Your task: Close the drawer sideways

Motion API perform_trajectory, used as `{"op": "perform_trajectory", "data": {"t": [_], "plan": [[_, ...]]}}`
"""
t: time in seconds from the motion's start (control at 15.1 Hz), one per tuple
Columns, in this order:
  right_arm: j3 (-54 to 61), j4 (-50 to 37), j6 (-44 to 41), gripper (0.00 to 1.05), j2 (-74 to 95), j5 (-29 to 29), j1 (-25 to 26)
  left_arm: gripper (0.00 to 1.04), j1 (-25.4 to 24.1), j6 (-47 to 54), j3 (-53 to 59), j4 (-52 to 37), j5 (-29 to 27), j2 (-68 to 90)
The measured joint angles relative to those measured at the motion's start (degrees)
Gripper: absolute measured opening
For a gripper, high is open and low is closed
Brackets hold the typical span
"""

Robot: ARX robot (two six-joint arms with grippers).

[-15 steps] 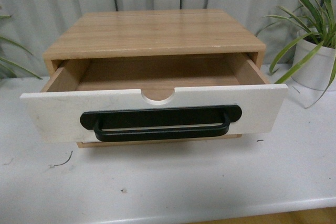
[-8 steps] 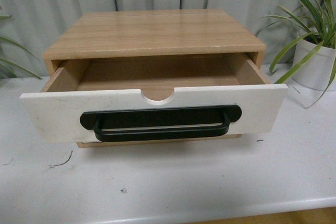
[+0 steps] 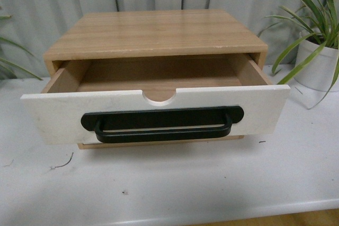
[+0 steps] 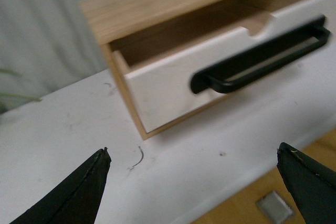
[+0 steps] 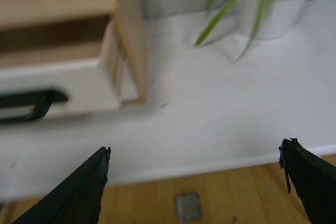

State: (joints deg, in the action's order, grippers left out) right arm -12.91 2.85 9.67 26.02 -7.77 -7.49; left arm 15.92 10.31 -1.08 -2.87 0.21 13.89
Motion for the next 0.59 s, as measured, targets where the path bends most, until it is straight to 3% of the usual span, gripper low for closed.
{"op": "perform_trajectory", "data": {"t": [0.13, 0.4, 0.59], "plan": [[-4.0, 6.7, -12.7, 0.98, 10.5, 5.3, -6.8, 0.98, 2.6, 14.1, -0.7, -4.3, 3.9, 8.3], [-9.1, 5.6, -42.8, 0.98, 27.8, 0.8, -18.1, 0.98, 3.4, 37.8, -2.8, -18.2, 6.9, 30.2], [-13.0, 3.5, -55.3, 0.98, 39.1, 0.9, -21.1, 0.98, 2.5, 46.2, -4.1, -26.5, 8.4, 44.4]]}}
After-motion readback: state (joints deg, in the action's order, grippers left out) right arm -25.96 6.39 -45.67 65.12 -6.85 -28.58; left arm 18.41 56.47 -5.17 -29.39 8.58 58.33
